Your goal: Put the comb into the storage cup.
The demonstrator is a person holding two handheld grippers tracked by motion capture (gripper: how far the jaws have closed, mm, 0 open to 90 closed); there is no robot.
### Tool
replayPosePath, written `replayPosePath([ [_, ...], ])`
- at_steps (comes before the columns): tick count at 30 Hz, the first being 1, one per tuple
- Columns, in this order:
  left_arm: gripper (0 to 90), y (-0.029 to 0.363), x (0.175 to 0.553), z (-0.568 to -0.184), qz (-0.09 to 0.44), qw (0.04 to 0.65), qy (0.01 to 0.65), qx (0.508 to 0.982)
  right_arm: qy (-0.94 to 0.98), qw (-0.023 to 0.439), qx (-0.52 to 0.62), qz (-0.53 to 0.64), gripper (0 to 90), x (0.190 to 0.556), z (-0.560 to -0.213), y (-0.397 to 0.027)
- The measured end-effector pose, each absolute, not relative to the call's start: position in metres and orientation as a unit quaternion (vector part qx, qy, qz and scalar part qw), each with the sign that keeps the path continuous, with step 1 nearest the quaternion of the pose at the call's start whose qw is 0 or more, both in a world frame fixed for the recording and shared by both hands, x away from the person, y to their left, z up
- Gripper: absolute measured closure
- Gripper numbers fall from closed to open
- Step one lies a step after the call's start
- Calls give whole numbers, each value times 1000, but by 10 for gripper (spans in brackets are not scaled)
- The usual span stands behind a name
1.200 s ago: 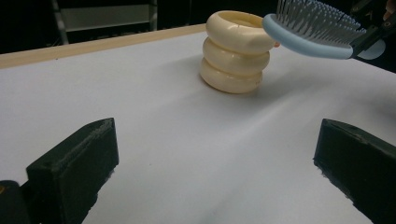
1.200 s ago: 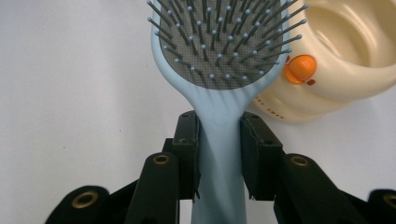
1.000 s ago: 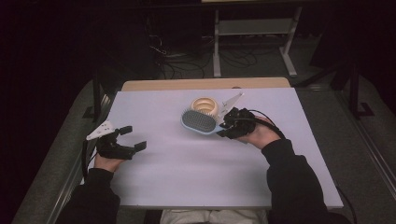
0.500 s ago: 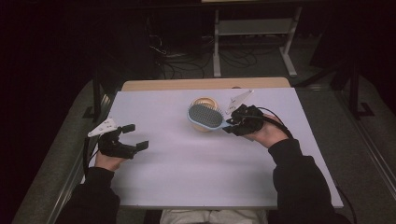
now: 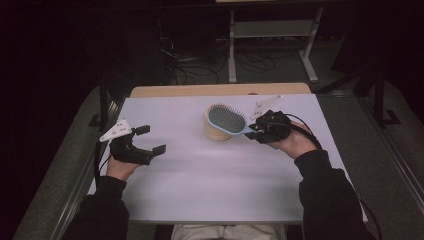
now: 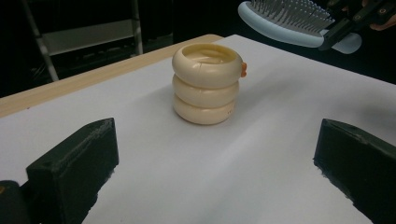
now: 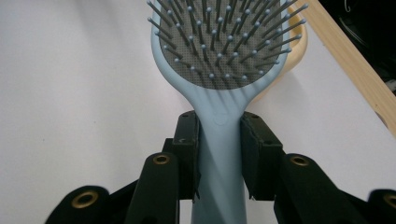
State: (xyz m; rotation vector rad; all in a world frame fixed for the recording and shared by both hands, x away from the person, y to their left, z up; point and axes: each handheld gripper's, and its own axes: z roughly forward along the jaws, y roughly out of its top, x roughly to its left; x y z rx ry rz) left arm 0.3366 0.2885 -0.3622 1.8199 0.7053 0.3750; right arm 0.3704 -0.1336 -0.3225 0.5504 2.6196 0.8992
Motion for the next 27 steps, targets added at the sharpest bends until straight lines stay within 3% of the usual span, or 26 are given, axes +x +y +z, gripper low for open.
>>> replayPosePath([
  [10,0,282,349,-345,138,578,317,740,910,167,193,328,682,368,-318,-136],
  [27,0,231,374,-322,102,571,298,758,893,175,204,361,682,366,-309,-141],
])
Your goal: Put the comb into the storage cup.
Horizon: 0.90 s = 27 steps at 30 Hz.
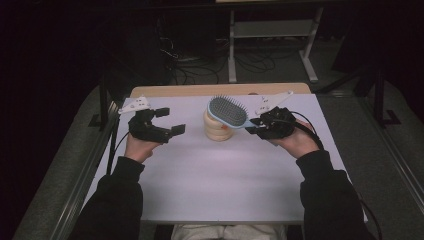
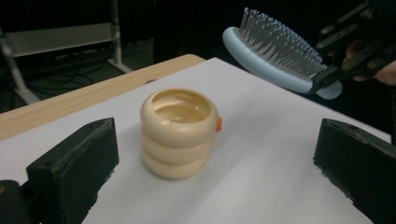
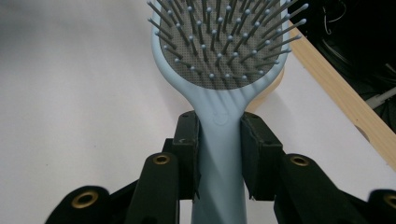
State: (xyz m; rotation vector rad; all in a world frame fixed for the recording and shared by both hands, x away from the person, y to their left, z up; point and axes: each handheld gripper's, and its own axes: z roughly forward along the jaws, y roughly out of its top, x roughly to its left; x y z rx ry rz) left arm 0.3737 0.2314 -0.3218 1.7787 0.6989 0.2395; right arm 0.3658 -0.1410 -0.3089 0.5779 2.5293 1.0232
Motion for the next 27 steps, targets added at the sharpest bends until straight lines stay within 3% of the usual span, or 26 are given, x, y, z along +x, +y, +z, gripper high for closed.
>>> replayPosePath([
  [27,0,172,393,-309,56,577,282,764,884,182,191,387,682,366,-303,-129],
])
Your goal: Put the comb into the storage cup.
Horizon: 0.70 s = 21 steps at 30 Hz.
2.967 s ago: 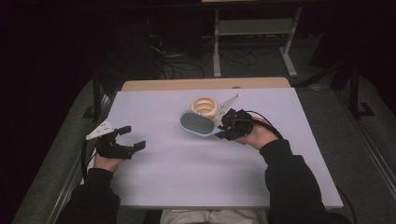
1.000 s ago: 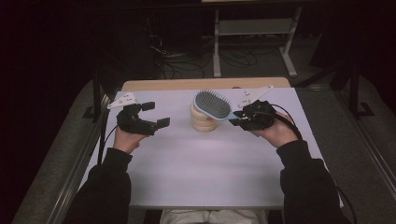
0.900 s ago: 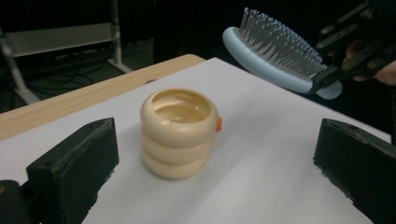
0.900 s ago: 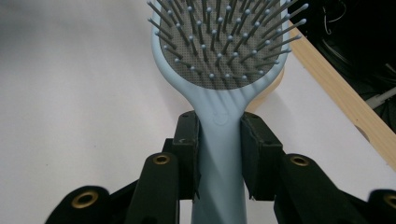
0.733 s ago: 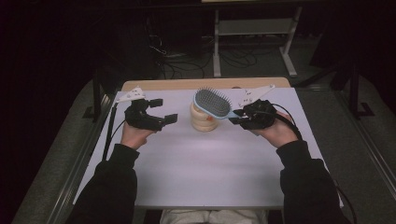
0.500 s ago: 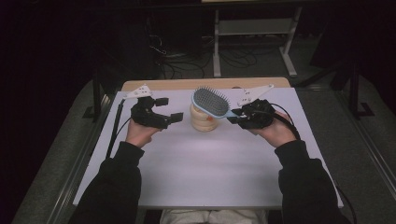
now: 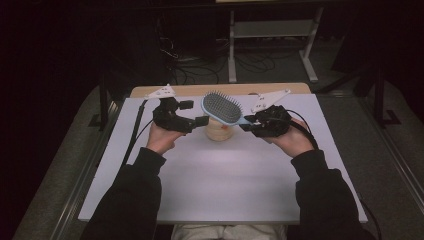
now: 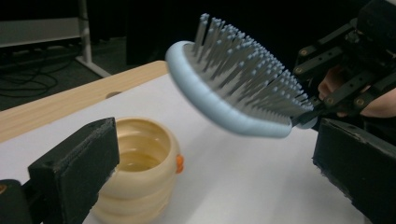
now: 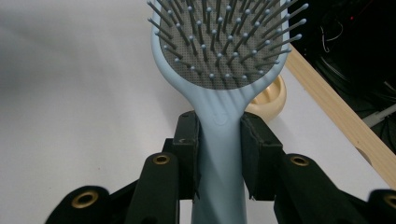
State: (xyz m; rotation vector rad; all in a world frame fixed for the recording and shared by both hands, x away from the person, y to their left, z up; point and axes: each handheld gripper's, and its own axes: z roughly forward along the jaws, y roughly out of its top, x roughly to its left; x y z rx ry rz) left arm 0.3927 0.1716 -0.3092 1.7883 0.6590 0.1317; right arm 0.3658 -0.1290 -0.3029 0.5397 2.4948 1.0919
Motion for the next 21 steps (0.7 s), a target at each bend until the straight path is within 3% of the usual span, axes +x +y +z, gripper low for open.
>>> replayPosePath([
  [18,75,159,402,-312,12,602,290,744,885,185,183,385,682,366,-305,-123],
  [21,134,155,402,-313,4,604,289,742,887,187,179,381,682,366,-307,-120],
])
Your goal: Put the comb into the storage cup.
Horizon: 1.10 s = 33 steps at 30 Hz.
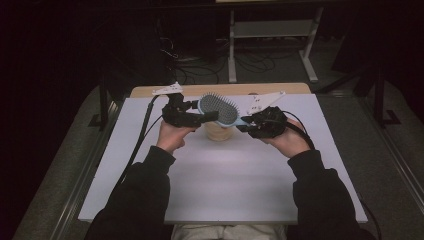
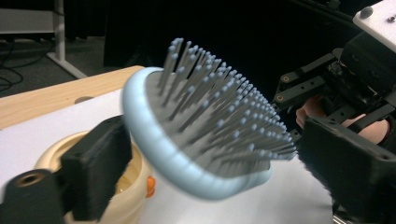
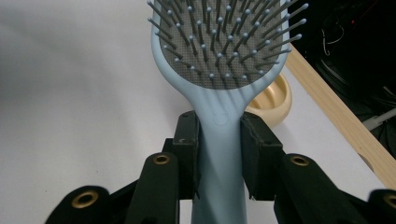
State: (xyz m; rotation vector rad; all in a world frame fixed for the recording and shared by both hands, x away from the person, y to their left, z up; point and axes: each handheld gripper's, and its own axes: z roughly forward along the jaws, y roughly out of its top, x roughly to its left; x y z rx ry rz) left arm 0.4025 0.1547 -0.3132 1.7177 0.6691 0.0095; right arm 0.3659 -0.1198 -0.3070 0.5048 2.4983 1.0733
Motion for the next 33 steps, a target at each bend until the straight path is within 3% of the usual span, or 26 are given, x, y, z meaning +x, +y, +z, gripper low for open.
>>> replayPosePath([
  [11,357,157,411,-317,-43,608,334,719,889,196,179,373,682,367,-310,-115],
  [18,487,158,409,-314,-34,618,324,715,893,204,180,359,681,370,-315,-108],
  [29,546,163,405,-298,-42,635,309,707,883,178,186,393,670,369,-309,-110],
  [33,549,166,405,-294,-36,633,310,709,879,168,201,399,551,374,-307,-116],
])
